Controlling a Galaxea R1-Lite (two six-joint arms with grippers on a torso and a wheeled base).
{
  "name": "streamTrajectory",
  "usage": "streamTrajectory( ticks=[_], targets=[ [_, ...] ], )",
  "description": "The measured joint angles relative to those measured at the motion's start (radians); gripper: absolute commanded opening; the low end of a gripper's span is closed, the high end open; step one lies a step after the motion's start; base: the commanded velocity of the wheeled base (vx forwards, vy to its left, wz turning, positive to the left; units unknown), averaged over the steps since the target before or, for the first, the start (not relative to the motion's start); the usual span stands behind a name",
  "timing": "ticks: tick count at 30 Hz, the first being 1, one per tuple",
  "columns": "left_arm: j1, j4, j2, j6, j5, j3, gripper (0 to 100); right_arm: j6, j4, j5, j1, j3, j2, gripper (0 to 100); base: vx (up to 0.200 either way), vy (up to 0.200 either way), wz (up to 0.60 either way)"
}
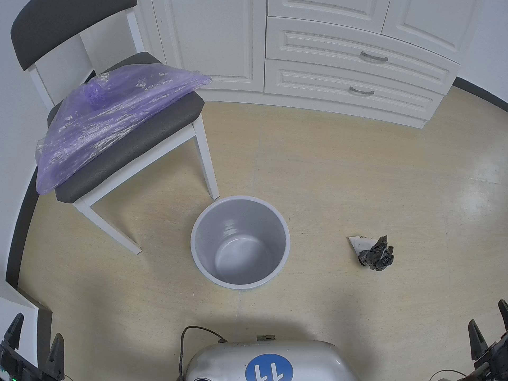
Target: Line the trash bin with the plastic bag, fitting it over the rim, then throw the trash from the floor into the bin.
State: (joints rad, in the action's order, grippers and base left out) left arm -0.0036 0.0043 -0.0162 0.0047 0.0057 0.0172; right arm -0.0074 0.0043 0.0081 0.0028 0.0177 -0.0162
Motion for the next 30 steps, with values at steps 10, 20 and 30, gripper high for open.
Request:
streamTrajectory(
  ticks=[10, 20, 30],
  targets=[
    [0.001, -0.006, 0.0, -0.049, 0.023, 0.0, 100, 0.013, 0.0, -0.001, 0.0, 0.0, 0.0, 100, 0.0, 0.0, 0.0],
    [0.001, -0.007, 0.0, -0.053, 0.029, 0.0, 100, 0.021, -0.003, -0.011, 0.0, 0.0, 0.0, 100, 0.0, 0.0, 0.0],
    [0.0, -0.007, 0.0, -0.049, 0.03, 0.0, 100, 0.022, -0.003, -0.013, 0.0, 0.0, 0.0, 100, 0.0, 0.0, 0.0]
  ],
)
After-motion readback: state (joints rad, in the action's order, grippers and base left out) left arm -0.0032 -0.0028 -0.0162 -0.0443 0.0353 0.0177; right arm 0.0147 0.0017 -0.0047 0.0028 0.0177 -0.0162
